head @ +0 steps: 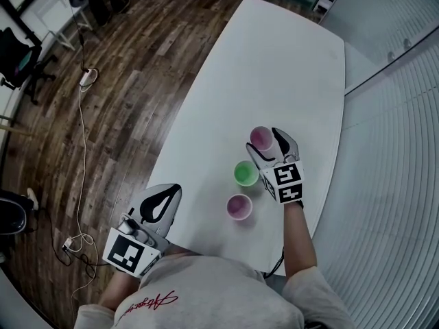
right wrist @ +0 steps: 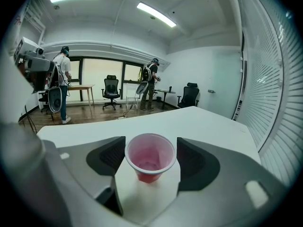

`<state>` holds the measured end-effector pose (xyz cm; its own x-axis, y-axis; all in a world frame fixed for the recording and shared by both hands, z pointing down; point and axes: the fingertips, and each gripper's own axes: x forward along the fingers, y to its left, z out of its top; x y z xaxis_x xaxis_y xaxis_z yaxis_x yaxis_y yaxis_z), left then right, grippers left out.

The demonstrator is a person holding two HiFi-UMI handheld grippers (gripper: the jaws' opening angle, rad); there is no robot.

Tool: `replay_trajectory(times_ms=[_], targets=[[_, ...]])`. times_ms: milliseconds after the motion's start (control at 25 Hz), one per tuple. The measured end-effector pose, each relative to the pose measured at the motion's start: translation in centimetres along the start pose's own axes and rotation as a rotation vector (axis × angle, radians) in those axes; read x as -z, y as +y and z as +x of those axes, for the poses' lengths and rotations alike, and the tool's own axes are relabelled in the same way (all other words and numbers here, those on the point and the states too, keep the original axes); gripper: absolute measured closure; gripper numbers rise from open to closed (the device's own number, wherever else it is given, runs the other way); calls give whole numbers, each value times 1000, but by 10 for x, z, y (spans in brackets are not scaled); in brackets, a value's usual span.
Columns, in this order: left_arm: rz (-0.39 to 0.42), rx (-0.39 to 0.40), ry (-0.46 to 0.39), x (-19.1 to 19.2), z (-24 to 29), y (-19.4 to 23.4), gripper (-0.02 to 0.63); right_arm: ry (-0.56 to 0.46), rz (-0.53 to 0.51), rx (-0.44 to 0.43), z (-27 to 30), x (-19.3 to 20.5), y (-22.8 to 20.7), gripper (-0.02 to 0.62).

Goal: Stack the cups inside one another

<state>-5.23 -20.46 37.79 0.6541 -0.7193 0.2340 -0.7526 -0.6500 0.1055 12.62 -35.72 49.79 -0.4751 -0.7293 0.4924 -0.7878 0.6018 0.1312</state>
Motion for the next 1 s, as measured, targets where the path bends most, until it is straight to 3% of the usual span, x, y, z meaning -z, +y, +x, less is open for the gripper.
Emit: replay_trajectory(times_ms=[120, 320, 640, 1000], targets=[[-1, 0, 5, -2, -4, 0, 611, -10, -6, 6, -5, -8, 2, 256], [-9, -6, -71, -16, -6, -2, 611, -34, -9, 15, -15, -19, 5, 256], [10, 4, -15, -10, -10, -6, 611, -60, -19, 29, -31, -33, 4, 258], [21, 18, -33, -14, -16, -14, 611, -82, -31, 38, -51, -47, 10, 259]])
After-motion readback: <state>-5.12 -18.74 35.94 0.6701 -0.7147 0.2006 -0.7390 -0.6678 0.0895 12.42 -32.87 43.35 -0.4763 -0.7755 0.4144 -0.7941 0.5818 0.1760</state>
